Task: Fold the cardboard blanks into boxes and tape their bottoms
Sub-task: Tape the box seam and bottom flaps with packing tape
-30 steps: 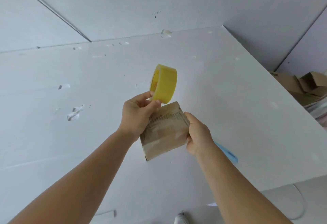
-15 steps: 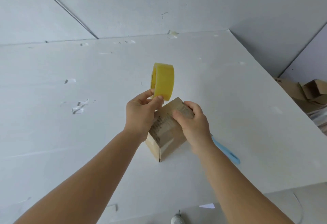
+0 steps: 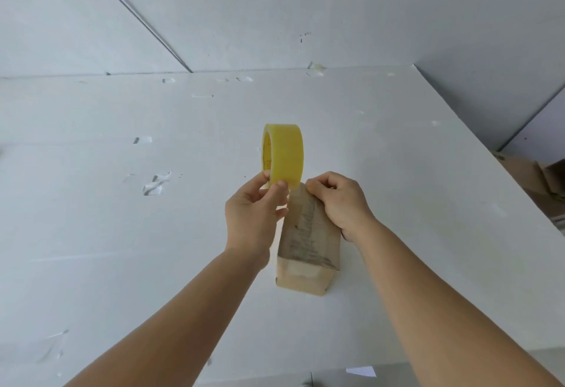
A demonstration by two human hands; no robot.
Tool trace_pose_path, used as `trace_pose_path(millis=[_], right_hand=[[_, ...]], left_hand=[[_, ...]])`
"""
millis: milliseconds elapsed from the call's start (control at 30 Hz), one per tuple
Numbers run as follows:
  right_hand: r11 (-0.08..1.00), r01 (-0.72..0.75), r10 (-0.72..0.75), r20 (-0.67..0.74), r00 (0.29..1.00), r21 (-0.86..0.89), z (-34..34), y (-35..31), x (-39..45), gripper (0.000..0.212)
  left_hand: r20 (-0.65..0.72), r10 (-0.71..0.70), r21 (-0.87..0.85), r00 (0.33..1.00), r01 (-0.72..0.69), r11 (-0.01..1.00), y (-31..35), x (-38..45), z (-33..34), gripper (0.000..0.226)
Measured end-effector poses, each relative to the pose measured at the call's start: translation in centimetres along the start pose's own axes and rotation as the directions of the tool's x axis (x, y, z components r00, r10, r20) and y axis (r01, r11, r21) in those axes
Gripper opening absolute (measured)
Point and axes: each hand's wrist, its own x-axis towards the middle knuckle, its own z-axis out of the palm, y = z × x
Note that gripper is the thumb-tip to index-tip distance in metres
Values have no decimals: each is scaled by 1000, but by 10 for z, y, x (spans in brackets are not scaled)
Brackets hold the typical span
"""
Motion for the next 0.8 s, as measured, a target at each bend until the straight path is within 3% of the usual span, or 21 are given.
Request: trace_pose_path(millis=[133,233,300,367,467,600,700,800], right_hand=[[997,69,-66,103,993,-29,-2,-13,-7,37],[978,107,-120,63,991,178,-12,-22,-3,47],[943,91,-132,110,985,321,-20,-28,1,70],[897,48,-125,148,981,439,-27,-31,2,77],[871,19,-94,128,987,491,-35,-33,0,74],[817,18,-136,162,977,576,-44,-29,0,109],[747,28,-225,214,950,664,-47,-30,-2,91],[732,54,-281,230,932,679,-50,-33,-5,79]], left_hand=[[120,22,46,992,-28,999,11,15,-4,18],[234,6,116,972,-34,993,23,21,-5,17],[304,-31,165,952,-21,986,29,24,-4,19],[354,-69,178,933,5,984,34,26,-5,22],[436,-118,215,892,24,976,42,32,-7,25],[426,-220,373,877,52,926,46,39,-7,21],[386,-317,534,866,71,843,46,42,-7,8],[398,-357,578,845,71,813,48,43,-6,6]])
